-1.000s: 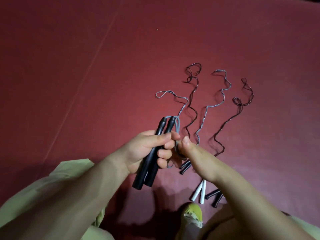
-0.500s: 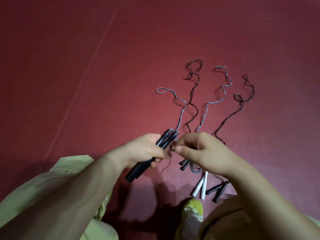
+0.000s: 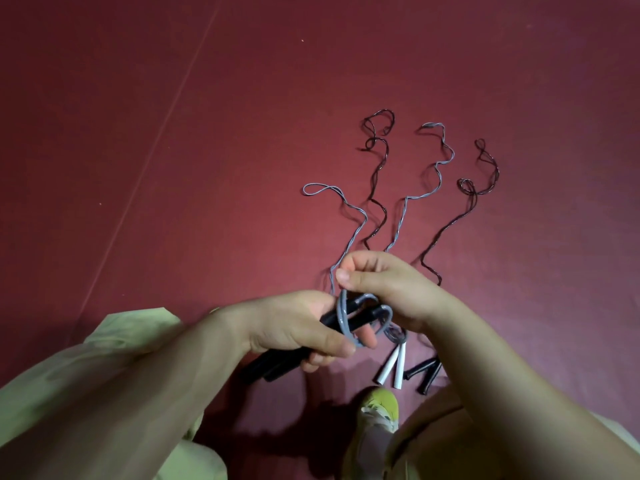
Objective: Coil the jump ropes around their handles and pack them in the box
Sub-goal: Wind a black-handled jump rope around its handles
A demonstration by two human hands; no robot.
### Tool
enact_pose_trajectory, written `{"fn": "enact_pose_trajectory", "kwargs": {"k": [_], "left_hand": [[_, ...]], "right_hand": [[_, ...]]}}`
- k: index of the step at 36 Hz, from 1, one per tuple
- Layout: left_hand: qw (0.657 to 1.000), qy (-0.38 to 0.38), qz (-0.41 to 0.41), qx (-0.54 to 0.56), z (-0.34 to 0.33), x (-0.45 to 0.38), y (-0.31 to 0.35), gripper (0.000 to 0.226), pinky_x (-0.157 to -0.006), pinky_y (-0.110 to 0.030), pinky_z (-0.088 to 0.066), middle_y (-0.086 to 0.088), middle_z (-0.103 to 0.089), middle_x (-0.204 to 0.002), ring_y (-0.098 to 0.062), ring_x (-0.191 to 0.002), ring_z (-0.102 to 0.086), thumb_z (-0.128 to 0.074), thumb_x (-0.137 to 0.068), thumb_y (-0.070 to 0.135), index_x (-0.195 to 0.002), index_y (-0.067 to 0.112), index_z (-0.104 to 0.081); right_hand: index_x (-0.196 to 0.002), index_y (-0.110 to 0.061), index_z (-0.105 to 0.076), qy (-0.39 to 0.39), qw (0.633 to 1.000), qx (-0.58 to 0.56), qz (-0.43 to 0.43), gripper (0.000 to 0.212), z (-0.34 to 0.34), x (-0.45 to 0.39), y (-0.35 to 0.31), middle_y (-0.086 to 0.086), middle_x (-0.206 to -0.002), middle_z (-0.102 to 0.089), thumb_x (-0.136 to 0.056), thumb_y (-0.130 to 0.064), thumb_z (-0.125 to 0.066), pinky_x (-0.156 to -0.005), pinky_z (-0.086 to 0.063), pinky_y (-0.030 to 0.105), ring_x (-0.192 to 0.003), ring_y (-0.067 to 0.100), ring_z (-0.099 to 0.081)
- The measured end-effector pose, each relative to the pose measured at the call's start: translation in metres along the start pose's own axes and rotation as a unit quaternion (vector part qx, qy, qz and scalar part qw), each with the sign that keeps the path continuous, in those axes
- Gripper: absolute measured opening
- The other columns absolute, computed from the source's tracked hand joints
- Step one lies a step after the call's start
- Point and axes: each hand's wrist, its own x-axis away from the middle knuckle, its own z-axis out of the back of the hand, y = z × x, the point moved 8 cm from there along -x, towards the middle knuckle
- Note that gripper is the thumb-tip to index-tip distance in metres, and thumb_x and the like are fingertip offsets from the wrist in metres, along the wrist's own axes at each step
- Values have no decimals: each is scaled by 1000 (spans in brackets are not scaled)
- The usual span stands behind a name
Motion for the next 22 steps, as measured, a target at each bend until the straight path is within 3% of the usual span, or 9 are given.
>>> {"fn": "enact_pose_trajectory", "kwargs": {"k": [2,5,7,10,12,15,18,22], "left_hand": [[998,-9,-31,59,4,3,5,19,-48,-19,-37,5,-45,-59,-5,-48,-42,-70,-75,14,-94,16,-66],[988,-15,-76,135,15,7,12,30,-48,-19,-39,4,-47,-64,-5,-50,-42,-87,-63,32,-85,22,-71],[984,-4,-91,154,22,8,16,32,-47,-18,-39,5,-49,-65,-5,-50,-42,-89,-59,38,-82,24,-71],[981,22,-90,171,28,6,15,36,-45,-18,-39,5,-50,-65,-5,-49,-43,-91,-55,38,-82,23,-71],[978,35,-86,186,31,6,15,43,-44,-17,-40,3,-51,-66,-6,-48,-43,-93,-52,36,-84,20,-67],[975,52,-81,201,34,7,14,62,-42,-17,-40,2,-53,-66,-7,-48,-44,-94,-49,32,-94,18,-55],[975,78,-72,198,37,8,13,56,-41,-17,-38,1,-53,-65,-7,-46,-44,-89,-57,18,-100,19,-52],[973,123,-64,187,41,10,14,33,-40,-17,-36,0,-50,-65,-7,-46,-42,-65,-70,7,-100,19,-56]], "right_hand": [[-69,-12,-51,-5,998,-59,-2,27,0,-2,0,10,-50,-49,-79,-33,-63,-41,-25,23,-38,15,-41],[-61,-17,-56,11,993,-117,20,30,6,-3,-4,7,-52,-38,-84,-37,-53,-41,-15,18,-40,10,-26],[-70,-19,-70,4,992,-119,47,30,8,-2,-9,12,-59,-40,-86,-37,-53,-41,-18,16,-45,7,-28],[-97,-13,-73,-16,993,-86,80,30,7,1,-13,15,-74,-55,-81,-37,-65,-43,-25,14,-52,6,-34],[-94,-15,-75,2,994,-74,84,20,10,2,-13,4,-72,-62,-84,-25,-62,-43,-26,14,-52,6,-35],[-86,-16,-75,40,994,-58,80,18,17,2,-9,2,-61,-49,-81,-18,-58,-42,-25,15,-48,7,-32],[-73,-20,-71,80,994,5,77,6,22,1,-6,0,-56,-48,-76,-25,-68,-45,-18,22,-47,10,-30],[-68,-13,-55,148,980,80,103,29,27,0,-7,-7,-52,-46,-76,-28,-78,-44,-28,16,-45,4,-33]]}}
